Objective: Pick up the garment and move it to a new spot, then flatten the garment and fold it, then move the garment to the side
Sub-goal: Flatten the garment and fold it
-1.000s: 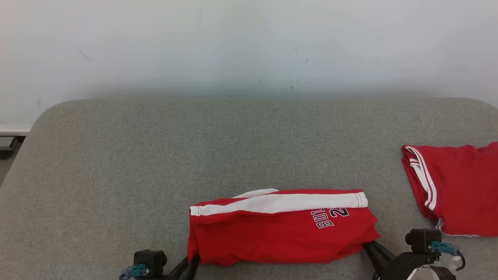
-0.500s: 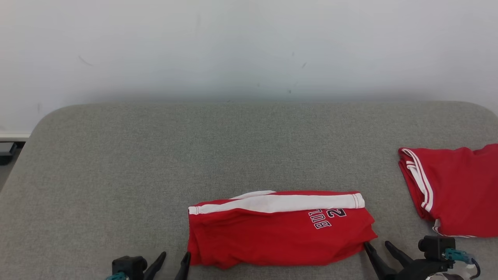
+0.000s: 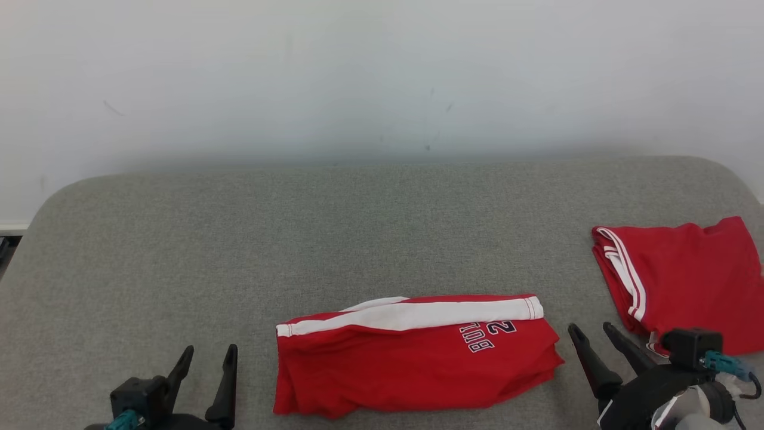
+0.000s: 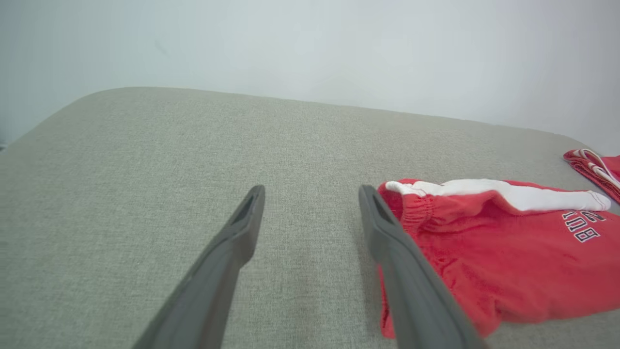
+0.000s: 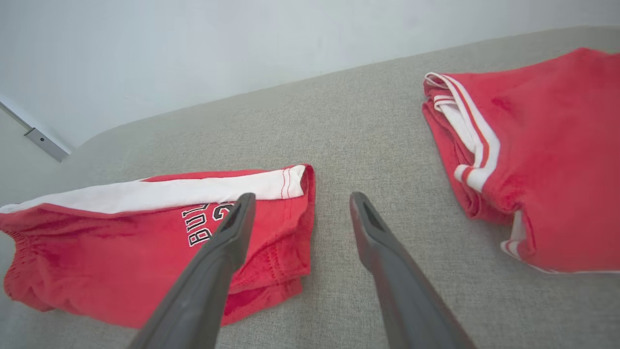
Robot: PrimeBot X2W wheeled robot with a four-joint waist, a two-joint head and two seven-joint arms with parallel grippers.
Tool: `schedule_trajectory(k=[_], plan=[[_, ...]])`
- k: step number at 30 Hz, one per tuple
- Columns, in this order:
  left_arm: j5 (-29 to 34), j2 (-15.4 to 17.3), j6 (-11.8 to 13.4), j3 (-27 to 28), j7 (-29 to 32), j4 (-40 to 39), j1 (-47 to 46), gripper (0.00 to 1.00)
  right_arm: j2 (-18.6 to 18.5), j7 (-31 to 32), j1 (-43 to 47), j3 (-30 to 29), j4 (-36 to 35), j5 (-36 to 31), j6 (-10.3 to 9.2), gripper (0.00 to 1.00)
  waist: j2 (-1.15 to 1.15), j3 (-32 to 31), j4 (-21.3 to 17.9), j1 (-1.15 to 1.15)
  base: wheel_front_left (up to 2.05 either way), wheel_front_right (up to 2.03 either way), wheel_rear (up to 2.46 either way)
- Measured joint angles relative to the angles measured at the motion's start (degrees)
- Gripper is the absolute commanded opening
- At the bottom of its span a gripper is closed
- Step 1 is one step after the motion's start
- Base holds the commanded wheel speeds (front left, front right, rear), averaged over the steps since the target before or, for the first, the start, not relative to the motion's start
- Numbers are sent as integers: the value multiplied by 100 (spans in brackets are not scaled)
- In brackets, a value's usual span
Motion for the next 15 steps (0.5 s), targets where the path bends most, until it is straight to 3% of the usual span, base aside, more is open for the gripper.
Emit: schedule_trajectory(k=[12,15], plan=[[458,63,70,455,-52,-510,400,100,-138,-1,35,-672,-747,-792,-653,100,0,24,-312,0,0,0,0],[514,51,70,588,-58,-556,436,100,-236,-2,76,-745,-846,-1034,-715,100,0,47,-376,0,0,0,0]])
